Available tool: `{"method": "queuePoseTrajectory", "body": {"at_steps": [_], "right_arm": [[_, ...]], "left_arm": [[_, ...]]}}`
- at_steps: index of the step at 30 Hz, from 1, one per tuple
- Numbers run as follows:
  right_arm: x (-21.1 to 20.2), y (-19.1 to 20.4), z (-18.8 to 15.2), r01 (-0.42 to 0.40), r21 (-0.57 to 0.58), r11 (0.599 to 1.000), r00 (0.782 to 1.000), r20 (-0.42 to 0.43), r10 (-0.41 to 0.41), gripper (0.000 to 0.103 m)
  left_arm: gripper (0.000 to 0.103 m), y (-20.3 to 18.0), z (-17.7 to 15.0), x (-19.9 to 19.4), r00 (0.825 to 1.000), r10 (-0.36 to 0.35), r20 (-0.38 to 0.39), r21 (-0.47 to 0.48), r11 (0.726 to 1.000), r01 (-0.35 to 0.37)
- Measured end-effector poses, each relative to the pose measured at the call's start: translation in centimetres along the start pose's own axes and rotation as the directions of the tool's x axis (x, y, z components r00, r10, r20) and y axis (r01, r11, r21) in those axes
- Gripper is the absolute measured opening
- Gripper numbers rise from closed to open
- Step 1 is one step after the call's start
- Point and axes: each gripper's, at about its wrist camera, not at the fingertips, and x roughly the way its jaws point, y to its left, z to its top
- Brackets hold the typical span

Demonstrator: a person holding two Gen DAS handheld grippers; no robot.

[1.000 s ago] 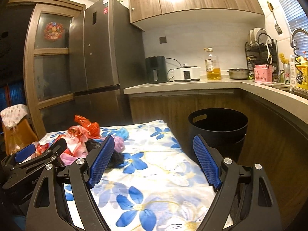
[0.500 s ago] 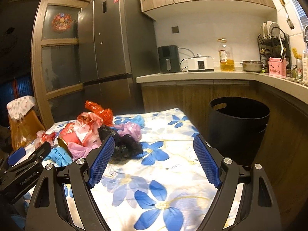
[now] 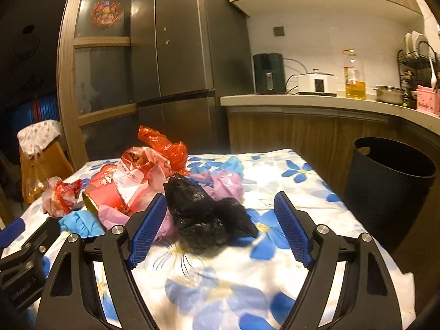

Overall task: Collect trash
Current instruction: 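Grasp the black glove with the right tool while the left tool grasps the purple glove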

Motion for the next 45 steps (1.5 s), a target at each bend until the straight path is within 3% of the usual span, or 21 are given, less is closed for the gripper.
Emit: {"method": "queuePoseTrajectory", "body": {"at_steps": [4,7,10,12,14,18,25,28,32,35,40,45], "right_arm": [[1.9,0.5,0.1,-0.012,-0.009,1.0,1.0,-0.026,0.012,0.076],[3.2,0.8,-0.2,-0.026,-0.016,1.0,0.997,-0.069,0.025,0.064],[3.8,0.6,-0.4,-0.048,-0.008,0.999,0.994,-0.097,0.047,0.045],[3.8,0.6,-0.5,-0.056,-0.008,0.998,0.993,-0.104,0.055,0.025],[3.7,0.5,-0.6,-0.067,-0.012,0.998,0.992,-0.105,0.065,0.013],[2.1,-0.2,-0.6,-0.06,-0.005,0.998,0.996,-0.069,0.06,0.004],[-0.6,-2.8,-0.2,-0.027,0.039,0.999,0.999,-0.029,0.028,0.004],[-1.5,-3.7,0.0,-0.019,0.05,0.999,1.0,-0.017,0.02,0.004],[-2.8,-4.7,0.3,-0.015,0.067,0.998,1.0,0.004,0.014,0.004],[-3.5,-5.0,0.6,-0.014,0.071,0.997,1.0,0.015,0.013,0.004],[-4.4,-5.4,0.9,-0.008,0.075,0.997,1.0,0.026,0.006,0.004],[-5.5,-5.9,1.2,-0.006,0.083,0.997,0.999,0.042,0.002,0.004]], "left_arm": [[0.095,0.1,0.3,0.9,1.0,-0.013,-0.005,-0.018,1.0,0.013],[0.095,-0.4,0.5,1.7,1.0,-0.025,-0.019,-0.012,1.0,0.025],[0.093,-0.9,0.6,2.2,0.999,-0.045,-0.027,-0.015,0.999,0.044],[0.092,-1.5,0.9,2.5,0.998,-0.063,-0.029,-0.015,0.998,0.062],[0.089,-2.3,0.9,2.8,0.996,-0.079,-0.029,-0.003,0.997,0.079],[0.083,-4.0,0.7,3.4,0.994,-0.103,-0.044,0.033,0.994,0.105],[0.071,-7.2,0.0,5.3,0.981,-0.152,-0.12,0.076,0.984,0.162],[0.063,-8.4,-0.7,6.3,0.977,-0.139,-0.16,0.116,0.981,0.158],[0.045,-8.8,-1.2,7.6,0.969,-0.122,-0.217,0.129,0.98,0.152],[0.024,-8.7,-1.5,8.4,0.96,-0.119,-0.252,0.125,0.98,0.155],[0.002,-8.4,-1.8,8.9,0.948,-0.138,-0.286,0.102,0.98,0.173],[0.0,-7.7,-1.2,7.4,0.953,-0.175,-0.246,0.056,0.979,0.194]]}}
